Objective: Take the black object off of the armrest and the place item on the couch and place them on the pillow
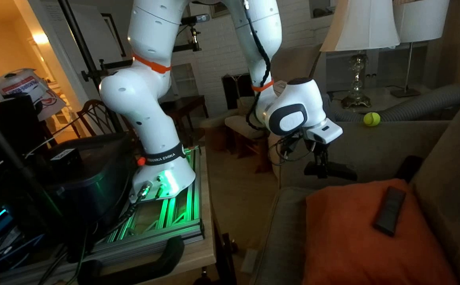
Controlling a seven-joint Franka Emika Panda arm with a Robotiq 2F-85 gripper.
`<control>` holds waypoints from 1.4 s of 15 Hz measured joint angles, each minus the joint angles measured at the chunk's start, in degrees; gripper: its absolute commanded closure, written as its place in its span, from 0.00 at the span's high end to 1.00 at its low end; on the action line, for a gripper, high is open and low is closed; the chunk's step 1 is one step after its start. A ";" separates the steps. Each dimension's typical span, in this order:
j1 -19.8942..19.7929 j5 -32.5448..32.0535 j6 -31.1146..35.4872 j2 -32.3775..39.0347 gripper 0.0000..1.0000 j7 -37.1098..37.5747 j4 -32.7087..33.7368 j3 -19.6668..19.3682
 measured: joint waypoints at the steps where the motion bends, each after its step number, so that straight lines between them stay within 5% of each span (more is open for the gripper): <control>1: -1.68 2.99 -0.02 2.26 0.16 -3.71 1.18 1.66; 5: -4.35 11.12 -0.74 10.55 0.16 -15.80 9.38 3.09; 9: -0.10 15.96 -2.51 16.79 0.16 -20.39 19.20 -0.11; 10: 1.67 16.74 -3.07 17.91 0.66 -20.65 20.88 -1.15; 16: 14.91 20.91 -6.48 19.94 1.00 -20.26 23.82 -10.33; 21: 34.34 21.46 -10.41 14.74 1.00 -12.36 17.68 -30.33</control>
